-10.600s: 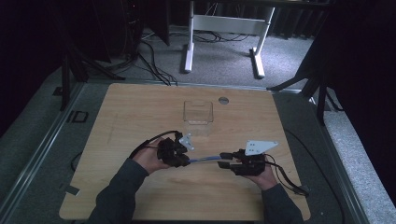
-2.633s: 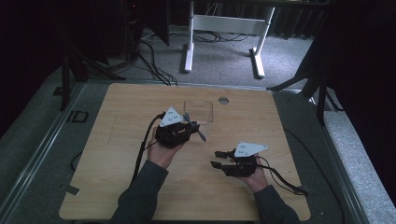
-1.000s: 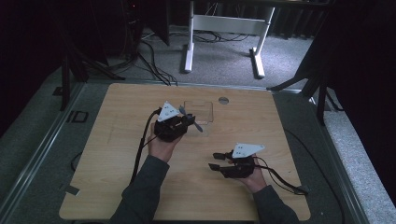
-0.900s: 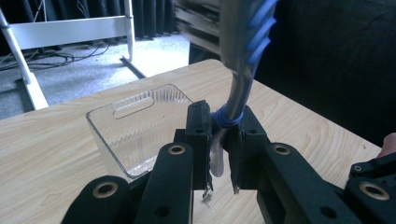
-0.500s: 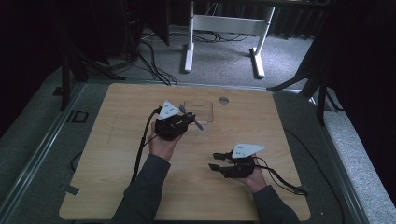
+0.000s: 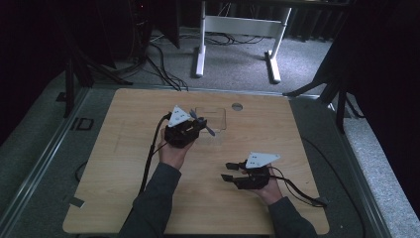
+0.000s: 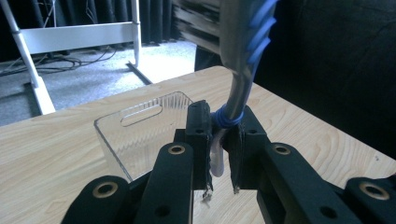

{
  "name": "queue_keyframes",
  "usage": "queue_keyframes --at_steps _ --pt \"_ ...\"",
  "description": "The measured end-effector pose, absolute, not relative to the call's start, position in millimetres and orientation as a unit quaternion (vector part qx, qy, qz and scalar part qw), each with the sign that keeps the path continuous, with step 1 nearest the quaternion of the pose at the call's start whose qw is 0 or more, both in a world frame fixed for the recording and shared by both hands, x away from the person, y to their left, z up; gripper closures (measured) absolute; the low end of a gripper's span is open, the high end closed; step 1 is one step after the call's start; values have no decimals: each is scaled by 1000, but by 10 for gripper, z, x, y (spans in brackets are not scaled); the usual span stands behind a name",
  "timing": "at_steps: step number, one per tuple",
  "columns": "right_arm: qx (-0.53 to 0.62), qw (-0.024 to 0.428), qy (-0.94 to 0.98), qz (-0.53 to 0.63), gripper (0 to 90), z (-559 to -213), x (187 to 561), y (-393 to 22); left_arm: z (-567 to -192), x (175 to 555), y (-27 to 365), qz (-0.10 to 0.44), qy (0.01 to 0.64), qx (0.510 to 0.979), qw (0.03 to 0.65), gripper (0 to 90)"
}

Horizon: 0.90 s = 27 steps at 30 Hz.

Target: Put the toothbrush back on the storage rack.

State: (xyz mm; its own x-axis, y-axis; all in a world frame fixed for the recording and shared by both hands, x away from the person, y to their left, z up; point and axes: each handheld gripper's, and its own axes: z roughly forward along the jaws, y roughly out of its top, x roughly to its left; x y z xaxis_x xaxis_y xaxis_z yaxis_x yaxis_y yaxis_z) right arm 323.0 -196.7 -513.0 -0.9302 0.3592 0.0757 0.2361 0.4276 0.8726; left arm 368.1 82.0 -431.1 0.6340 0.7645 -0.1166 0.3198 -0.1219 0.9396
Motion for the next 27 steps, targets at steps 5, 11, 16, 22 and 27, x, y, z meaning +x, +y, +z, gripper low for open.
queue_keyframes --at_steps 5,11,16,22,27 --pt "177 60 843 504 516 -5137 3229 -1961 -4326 3707 821 207 379 720 543 796" --pt "176 60 844 503 517 -5141 3229 -1958 -4339 3738 819 210 382 719 542 796" --pt "176 60 844 503 518 -5142 3228 -1957 -4358 3768 813 214 384 720 537 797" --pt "176 59 845 502 519 -5147 3228 -1953 -4385 3809 825 218 390 718 533 796" --pt "176 59 844 502 519 -5147 3227 -1952 -4395 3826 832 220 394 715 533 796"
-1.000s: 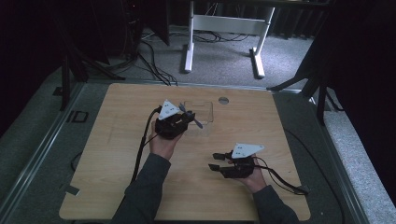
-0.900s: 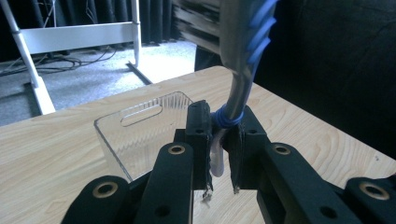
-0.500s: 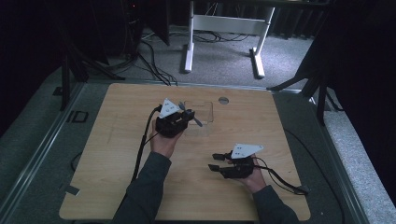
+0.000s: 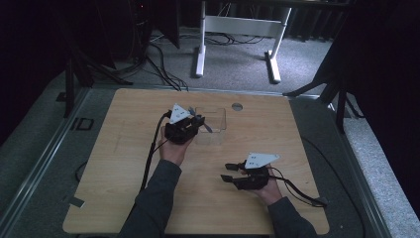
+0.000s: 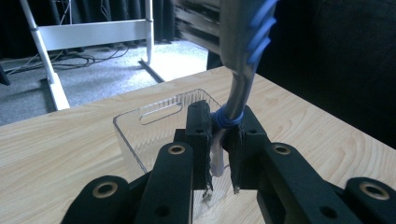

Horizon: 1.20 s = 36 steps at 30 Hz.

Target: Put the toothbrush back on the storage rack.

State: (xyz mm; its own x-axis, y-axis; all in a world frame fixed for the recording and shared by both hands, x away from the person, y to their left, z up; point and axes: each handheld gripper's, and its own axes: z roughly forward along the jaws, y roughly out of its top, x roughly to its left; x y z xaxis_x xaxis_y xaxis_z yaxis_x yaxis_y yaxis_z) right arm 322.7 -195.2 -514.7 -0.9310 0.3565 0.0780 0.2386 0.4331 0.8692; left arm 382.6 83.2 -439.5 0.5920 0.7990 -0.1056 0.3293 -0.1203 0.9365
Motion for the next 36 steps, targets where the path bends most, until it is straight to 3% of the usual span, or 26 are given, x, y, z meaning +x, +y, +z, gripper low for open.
queue_keyframes --at_steps 20,31,34,36 --pt "175 58 845 502 519 -5152 3228 -1950 -4497 3989 828 224 411 718 516 795" --pt "174 58 845 502 519 -5149 3228 -1952 -4613 4130 841 187 416 745 486 782" --pt "174 58 845 502 520 -5150 3227 -1952 -4635 4155 888 150 419 744 497 555" --pt "174 58 845 502 520 -5151 3228 -1951 -4640 4152 904 148 420 742 501 466"
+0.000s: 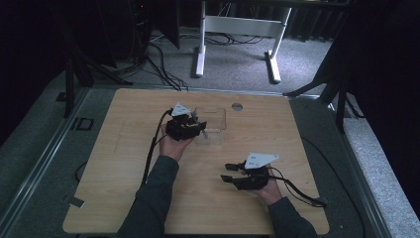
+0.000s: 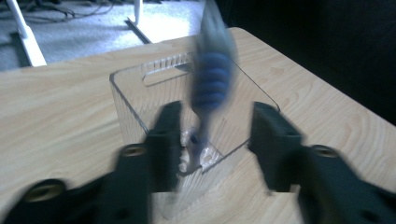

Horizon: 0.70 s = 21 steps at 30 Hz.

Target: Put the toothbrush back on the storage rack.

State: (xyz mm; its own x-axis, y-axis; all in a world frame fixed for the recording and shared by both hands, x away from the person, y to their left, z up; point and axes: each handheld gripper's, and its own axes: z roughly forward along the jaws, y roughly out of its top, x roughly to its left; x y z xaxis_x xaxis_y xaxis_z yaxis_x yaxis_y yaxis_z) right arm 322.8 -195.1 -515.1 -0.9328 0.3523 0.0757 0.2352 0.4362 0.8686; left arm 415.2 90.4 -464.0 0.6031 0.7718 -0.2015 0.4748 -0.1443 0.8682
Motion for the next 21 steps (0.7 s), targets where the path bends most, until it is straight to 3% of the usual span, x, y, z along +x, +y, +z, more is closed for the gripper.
queue_keyframes --at_steps 4,10,21 --pt "173 59 846 501 520 -5150 3227 -1953 -4622 4109 994 163 434 719 518 370" --pt "173 58 846 501 519 -5154 3225 -1950 -4549 4048 1083 180 436 709 525 306" --pt "174 58 847 499 518 -5159 3227 -1947 -4414 3866 1421 220 440 689 532 280"
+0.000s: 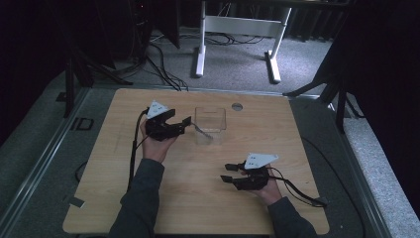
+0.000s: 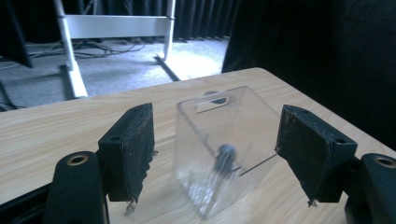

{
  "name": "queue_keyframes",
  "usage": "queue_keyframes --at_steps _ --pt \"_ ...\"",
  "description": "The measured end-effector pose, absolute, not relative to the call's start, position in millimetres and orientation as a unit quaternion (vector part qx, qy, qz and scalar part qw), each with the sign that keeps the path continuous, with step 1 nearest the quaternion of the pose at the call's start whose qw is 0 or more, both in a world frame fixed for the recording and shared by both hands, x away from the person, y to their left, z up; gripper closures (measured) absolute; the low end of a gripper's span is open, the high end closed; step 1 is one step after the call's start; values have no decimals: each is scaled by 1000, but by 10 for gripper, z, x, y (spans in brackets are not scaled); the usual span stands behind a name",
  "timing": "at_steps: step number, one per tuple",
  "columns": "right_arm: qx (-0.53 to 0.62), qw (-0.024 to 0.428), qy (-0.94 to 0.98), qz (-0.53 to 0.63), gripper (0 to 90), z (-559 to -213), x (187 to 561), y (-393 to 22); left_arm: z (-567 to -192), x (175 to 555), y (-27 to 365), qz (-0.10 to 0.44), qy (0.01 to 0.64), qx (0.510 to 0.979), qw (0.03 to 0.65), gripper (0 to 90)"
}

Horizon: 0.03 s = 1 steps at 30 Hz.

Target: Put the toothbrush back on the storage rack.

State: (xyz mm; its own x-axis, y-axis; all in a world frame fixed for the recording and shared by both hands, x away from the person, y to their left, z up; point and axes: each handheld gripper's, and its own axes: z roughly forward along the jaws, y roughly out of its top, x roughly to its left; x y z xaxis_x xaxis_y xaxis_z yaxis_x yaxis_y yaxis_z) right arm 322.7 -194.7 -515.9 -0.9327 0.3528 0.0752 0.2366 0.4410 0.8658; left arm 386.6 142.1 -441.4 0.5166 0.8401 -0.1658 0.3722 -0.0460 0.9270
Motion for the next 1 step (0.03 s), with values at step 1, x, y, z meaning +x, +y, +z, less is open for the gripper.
queue_keyframes --at_steps 1 --pt "174 58 847 499 517 -5159 3230 -1948 -4414 3866 1421 220 440 689 532 280"
